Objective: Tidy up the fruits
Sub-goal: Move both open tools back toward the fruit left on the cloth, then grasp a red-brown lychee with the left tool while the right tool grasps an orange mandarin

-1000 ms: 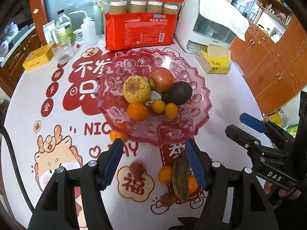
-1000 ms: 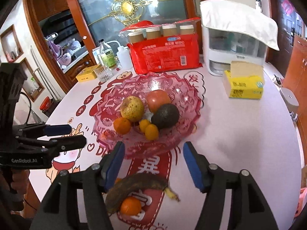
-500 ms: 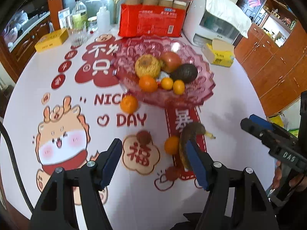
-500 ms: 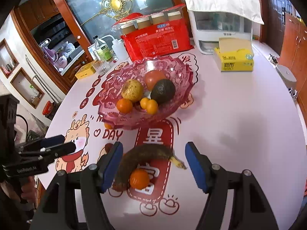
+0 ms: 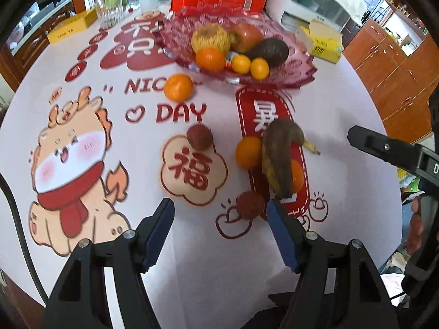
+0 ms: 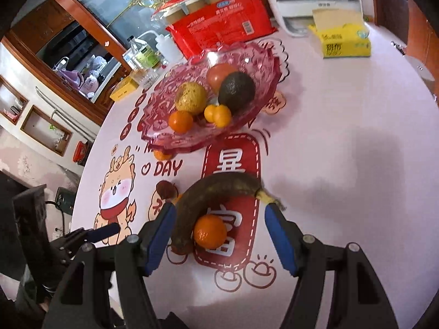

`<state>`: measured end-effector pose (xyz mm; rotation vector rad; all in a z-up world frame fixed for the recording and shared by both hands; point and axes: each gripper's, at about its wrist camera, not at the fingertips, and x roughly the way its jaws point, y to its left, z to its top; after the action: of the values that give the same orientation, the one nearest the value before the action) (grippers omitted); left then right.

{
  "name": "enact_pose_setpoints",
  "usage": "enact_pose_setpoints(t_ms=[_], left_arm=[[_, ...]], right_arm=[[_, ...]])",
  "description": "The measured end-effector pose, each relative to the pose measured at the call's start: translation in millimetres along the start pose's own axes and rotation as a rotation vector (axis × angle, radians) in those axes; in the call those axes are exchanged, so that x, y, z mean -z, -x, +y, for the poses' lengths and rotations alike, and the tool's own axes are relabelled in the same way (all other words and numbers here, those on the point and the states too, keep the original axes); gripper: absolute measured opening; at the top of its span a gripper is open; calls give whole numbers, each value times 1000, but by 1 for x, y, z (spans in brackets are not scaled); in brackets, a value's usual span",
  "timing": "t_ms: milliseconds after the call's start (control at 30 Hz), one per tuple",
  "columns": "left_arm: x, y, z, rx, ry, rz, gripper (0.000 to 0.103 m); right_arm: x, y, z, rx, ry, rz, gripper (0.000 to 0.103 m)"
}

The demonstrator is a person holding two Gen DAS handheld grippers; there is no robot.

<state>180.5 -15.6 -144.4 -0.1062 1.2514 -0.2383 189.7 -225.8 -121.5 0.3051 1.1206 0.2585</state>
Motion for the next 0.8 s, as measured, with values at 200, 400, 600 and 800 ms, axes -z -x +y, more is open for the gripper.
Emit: enact_pose_setpoints(t_ms=[200, 400, 600, 800], left_arm=[[8, -24, -2, 1, 11, 36, 68], [12, -47, -11, 14, 18, 83, 68], [9, -65, -16, 6, 33, 99, 68], [4, -71, -23, 4, 30, 81, 66]], right_arm=[[9, -20, -1, -13, 18, 71, 68], [21, -39, -5, 13, 41, 144, 68], [22, -53, -7, 15, 95, 200, 68], [21, -63, -4, -5, 157, 239, 68]])
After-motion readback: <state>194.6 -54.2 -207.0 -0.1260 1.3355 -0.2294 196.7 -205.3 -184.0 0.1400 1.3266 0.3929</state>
